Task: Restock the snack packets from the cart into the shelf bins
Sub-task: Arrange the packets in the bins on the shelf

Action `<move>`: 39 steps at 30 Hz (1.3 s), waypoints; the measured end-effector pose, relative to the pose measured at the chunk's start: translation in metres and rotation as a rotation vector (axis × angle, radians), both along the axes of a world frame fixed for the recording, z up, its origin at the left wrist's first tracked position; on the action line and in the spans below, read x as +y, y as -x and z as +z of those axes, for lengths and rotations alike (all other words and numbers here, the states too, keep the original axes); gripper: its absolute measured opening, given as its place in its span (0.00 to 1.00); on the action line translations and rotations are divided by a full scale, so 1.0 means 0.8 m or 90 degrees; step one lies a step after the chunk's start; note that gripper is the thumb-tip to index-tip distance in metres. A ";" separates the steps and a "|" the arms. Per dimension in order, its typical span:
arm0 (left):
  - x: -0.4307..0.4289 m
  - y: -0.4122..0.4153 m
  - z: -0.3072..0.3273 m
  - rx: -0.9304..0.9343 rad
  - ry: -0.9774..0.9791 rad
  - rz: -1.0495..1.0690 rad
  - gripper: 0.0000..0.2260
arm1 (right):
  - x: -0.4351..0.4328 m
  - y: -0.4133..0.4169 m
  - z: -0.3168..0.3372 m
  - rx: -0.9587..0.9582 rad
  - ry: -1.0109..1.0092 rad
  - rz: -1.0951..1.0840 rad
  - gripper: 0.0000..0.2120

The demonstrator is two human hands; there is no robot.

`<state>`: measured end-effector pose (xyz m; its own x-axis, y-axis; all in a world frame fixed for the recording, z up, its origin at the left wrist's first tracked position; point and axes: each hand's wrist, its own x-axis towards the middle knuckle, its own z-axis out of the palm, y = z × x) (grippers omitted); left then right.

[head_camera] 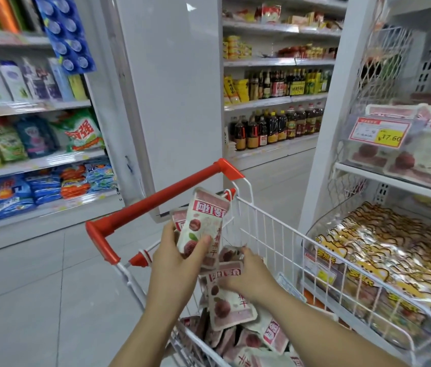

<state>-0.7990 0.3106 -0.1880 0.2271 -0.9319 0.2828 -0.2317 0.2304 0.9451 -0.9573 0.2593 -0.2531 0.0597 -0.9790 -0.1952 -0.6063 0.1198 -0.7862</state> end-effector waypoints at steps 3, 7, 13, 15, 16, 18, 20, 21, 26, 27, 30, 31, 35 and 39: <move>0.000 0.000 0.003 0.006 -0.012 -0.003 0.13 | 0.003 -0.004 0.004 0.006 -0.027 0.036 0.29; 0.000 -0.003 0.003 0.025 -0.034 -0.009 0.13 | 0.011 0.017 0.016 -0.010 -0.034 0.056 0.18; 0.004 0.005 0.018 0.067 -0.111 -0.096 0.10 | 0.048 0.089 0.081 0.027 0.013 0.103 0.13; 0.004 0.017 0.026 0.081 -0.146 -0.140 0.10 | 0.064 0.113 0.120 0.002 0.085 0.071 0.12; 0.003 0.027 0.031 0.088 -0.155 -0.162 0.11 | 0.071 0.124 0.140 -0.011 0.123 0.056 0.11; -0.002 0.049 0.044 0.086 -0.152 -0.192 0.12 | 0.082 0.148 0.181 -0.034 0.194 0.021 0.10; -0.010 0.073 0.061 0.087 -0.123 -0.206 0.12 | 0.085 0.172 0.218 -0.043 0.269 -0.023 0.11; -0.015 0.085 0.071 0.093 -0.105 -0.211 0.12 | 0.084 0.184 0.235 -0.042 0.315 -0.051 0.12; -0.045 0.138 0.126 0.137 -0.022 -0.239 0.12 | 0.066 0.231 0.317 -0.056 0.590 -0.183 0.10; -0.051 0.148 0.136 0.148 -0.008 -0.240 0.12 | 0.060 0.237 0.331 -0.069 0.622 -0.201 0.10; -0.070 0.175 0.159 0.153 0.027 -0.225 0.12 | 0.036 0.254 0.357 -0.075 0.678 -0.235 0.13; -0.075 0.183 0.164 0.159 0.032 -0.227 0.12 | 0.024 0.259 0.360 -0.062 0.686 -0.251 0.14; -0.097 0.207 0.175 0.204 0.035 -0.253 0.11 | -0.017 0.273 0.365 -0.047 0.705 -0.291 0.15; -0.117 0.216 0.181 0.203 0.026 -0.243 0.12 | -0.047 0.284 0.371 -0.013 0.685 -0.332 0.10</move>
